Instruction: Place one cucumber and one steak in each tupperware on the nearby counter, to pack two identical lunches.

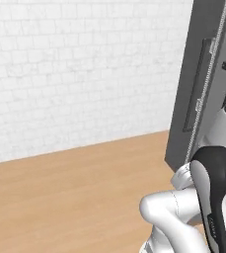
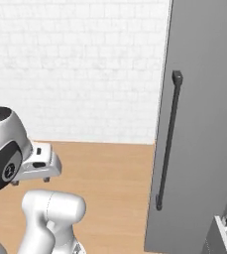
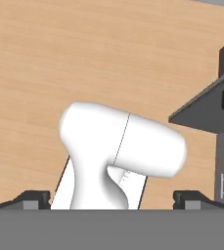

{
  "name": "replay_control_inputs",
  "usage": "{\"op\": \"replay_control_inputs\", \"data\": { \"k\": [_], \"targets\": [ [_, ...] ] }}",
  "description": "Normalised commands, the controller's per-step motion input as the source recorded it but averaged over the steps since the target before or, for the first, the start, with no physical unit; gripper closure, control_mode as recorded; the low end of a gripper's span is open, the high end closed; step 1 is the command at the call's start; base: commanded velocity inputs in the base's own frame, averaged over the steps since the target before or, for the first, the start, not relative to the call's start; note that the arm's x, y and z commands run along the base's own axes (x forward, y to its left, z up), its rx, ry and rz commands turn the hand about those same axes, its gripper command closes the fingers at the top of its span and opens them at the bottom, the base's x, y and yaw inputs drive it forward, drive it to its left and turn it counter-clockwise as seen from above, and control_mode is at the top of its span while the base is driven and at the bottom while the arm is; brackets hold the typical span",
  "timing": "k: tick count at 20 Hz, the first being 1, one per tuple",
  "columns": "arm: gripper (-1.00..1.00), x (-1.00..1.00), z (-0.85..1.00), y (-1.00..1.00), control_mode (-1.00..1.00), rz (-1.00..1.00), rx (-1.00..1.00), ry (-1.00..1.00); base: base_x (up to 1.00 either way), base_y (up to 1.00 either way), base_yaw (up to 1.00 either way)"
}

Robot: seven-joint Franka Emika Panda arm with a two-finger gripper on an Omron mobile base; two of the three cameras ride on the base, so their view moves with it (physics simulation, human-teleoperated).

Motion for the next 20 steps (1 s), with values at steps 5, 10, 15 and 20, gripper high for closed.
{"op": "replay_control_inputs", "data": {
  "k": [5, 10, 15, 20],
  "targets": [
    [-1.00, 0.00, 0.00, 0.00, 1.00, 0.00, 0.00, 0.00, 0.84, 0.63, -0.12],
    [-1.00, 0.00, 0.00, 0.00, 1.00, 0.00, 0.00, 0.00, 0.60, 0.64, -0.48],
    [-1.00, 0.00, 0.00, 0.00, 1.00, 0.00, 0.00, 0.00, 0.38, 0.73, -0.72],
    [-1.00, 0.00, 0.00, 0.00, 1.00, 0.00, 0.00, 0.00, 0.46, 0.77, -0.73]
  ]
}}
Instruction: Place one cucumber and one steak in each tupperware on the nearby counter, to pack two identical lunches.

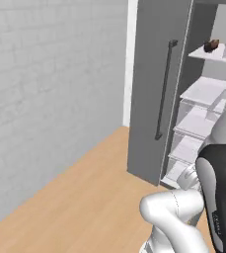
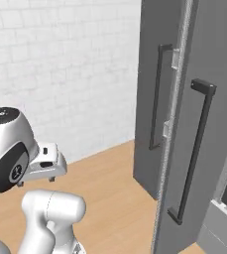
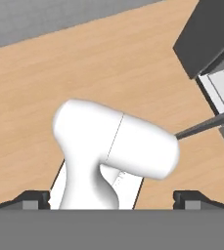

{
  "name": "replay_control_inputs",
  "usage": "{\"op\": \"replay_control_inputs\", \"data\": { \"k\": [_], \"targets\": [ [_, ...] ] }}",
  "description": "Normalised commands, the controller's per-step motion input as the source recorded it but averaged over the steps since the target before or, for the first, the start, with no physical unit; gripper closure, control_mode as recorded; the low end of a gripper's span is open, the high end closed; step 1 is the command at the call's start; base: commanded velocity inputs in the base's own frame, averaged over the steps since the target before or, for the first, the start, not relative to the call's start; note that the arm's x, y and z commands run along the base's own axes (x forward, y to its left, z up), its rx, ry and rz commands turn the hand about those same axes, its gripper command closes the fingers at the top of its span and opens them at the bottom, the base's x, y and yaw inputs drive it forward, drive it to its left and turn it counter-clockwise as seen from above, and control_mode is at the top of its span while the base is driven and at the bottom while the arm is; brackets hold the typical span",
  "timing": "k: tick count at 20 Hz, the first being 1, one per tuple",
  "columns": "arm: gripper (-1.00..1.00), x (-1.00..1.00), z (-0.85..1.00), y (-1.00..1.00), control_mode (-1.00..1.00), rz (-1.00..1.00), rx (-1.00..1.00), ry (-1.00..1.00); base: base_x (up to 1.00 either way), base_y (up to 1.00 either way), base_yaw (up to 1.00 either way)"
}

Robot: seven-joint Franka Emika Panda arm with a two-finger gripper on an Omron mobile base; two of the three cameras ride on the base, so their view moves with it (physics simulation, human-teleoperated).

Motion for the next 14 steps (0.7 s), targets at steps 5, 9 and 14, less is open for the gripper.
{"op": "replay_control_inputs", "data": {
  "k": [5, 9, 14],
  "targets": [
    [-1.00, 0.00, 0.00, 0.00, 1.00, 0.00, 0.00, 0.00, 0.55, 0.85, -0.70],
    [-1.00, 0.00, 0.00, 0.00, 1.00, 0.00, 0.00, 0.00, 0.68, 0.91, -0.66],
    [-1.00, 0.00, 0.00, 0.00, 1.00, 0.00, 0.00, 0.00, 0.73, 0.63, -0.63]
  ]
}}
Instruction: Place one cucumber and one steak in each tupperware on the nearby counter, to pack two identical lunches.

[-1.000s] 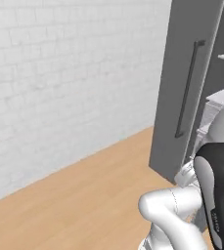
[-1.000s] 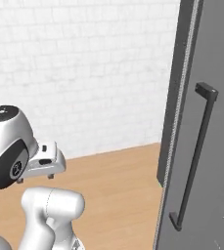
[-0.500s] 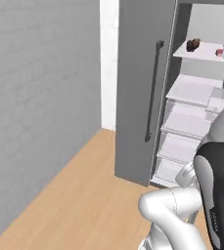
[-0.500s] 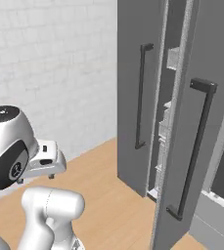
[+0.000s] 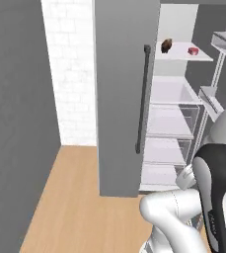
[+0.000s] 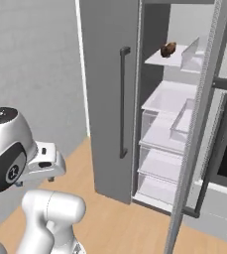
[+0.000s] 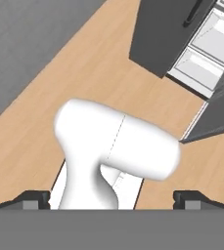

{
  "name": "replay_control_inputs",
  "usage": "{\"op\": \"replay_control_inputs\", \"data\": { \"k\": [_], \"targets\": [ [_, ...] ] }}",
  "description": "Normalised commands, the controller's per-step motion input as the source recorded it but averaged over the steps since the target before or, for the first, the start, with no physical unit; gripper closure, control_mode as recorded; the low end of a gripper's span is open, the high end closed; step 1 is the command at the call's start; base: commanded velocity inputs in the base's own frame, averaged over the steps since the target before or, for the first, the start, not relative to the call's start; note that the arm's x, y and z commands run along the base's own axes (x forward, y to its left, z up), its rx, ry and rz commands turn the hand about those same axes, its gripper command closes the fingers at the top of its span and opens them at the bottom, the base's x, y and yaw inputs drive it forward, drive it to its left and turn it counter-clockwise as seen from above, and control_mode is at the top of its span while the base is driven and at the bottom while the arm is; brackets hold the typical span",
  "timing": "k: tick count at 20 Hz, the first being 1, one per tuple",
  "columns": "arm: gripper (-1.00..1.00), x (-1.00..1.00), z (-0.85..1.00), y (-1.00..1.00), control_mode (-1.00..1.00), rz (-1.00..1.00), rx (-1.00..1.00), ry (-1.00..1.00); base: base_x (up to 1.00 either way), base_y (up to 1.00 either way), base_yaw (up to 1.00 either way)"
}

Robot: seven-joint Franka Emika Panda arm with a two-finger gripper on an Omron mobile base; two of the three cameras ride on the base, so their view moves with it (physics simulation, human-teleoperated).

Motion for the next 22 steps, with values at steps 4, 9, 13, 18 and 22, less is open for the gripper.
{"op": "replay_control_inputs", "data": {
  "k": [4, 9, 13, 18, 22],
  "targets": [
    [-1.00, 0.00, 0.00, 0.00, 1.00, 0.00, 0.00, 0.00, 0.76, 0.50, -0.61],
    [-1.00, 0.00, 0.00, 0.00, 1.00, 0.00, 0.00, 0.00, 0.91, 0.12, -0.44],
    [-1.00, 0.00, 0.00, 0.00, 1.00, 0.00, 0.00, 0.00, 0.87, -0.13, -0.25],
    [-1.00, 0.00, 0.00, 0.00, 1.00, 0.00, 0.00, 0.00, 0.64, -0.12, -0.17],
    [-1.00, 0.00, 0.00, 0.00, 1.00, 0.00, 0.00, 0.00, 0.40, -0.31, -0.12]
  ]
}}
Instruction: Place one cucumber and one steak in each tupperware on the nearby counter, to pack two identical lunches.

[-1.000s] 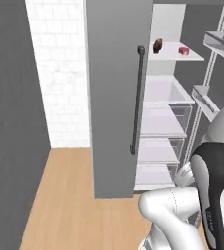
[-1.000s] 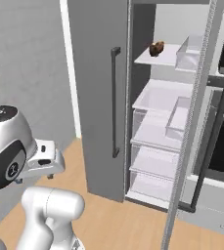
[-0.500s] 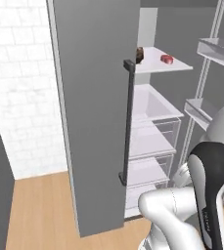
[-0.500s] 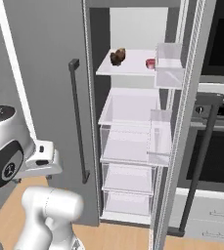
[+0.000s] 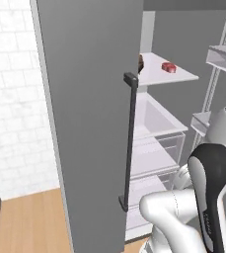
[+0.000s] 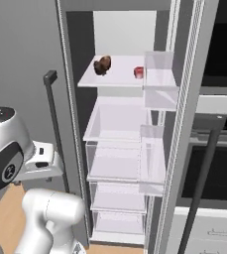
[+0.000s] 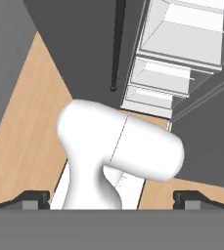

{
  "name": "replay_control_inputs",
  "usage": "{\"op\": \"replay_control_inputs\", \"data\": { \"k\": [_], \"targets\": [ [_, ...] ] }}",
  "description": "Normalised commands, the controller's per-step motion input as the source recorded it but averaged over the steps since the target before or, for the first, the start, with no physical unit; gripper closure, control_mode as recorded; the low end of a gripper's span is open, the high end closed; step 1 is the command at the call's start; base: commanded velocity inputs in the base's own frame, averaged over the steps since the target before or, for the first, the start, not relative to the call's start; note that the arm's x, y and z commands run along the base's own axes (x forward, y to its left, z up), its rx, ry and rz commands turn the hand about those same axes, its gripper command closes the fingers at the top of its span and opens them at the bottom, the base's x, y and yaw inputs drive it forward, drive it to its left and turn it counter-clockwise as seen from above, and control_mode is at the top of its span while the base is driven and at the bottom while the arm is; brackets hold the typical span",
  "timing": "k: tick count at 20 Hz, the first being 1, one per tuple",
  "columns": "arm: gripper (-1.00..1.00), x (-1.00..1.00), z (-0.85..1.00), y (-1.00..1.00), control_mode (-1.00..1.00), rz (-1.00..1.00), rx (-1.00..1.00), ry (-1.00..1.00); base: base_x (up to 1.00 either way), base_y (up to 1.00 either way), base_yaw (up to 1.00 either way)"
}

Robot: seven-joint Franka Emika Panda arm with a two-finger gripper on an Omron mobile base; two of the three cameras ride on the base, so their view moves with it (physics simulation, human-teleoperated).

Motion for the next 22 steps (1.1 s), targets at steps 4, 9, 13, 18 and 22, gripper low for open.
{"op": "replay_control_inputs", "data": {
  "k": [4, 9, 13, 18, 22],
  "targets": [
    [-1.00, 0.00, 0.00, 0.00, 1.00, 0.00, 0.00, 0.00, 0.30, -0.26, -0.10],
    [-1.00, 0.00, 0.00, 0.00, 1.00, 0.00, 0.00, 0.00, 0.52, -0.05, -0.10],
    [-1.00, 0.05, 0.09, 0.00, -1.00, -0.01, 0.02, -0.02, 0.40, -0.06, -0.04],
    [-1.00, 0.07, 0.92, -0.05, -1.00, -0.01, 0.02, -0.22, 0.00, 0.00, 0.00],
    [-1.00, 0.11, 0.95, -0.03, -1.00, -0.06, 0.00, -0.29, 0.00, 0.00, 0.00]
  ]
}}
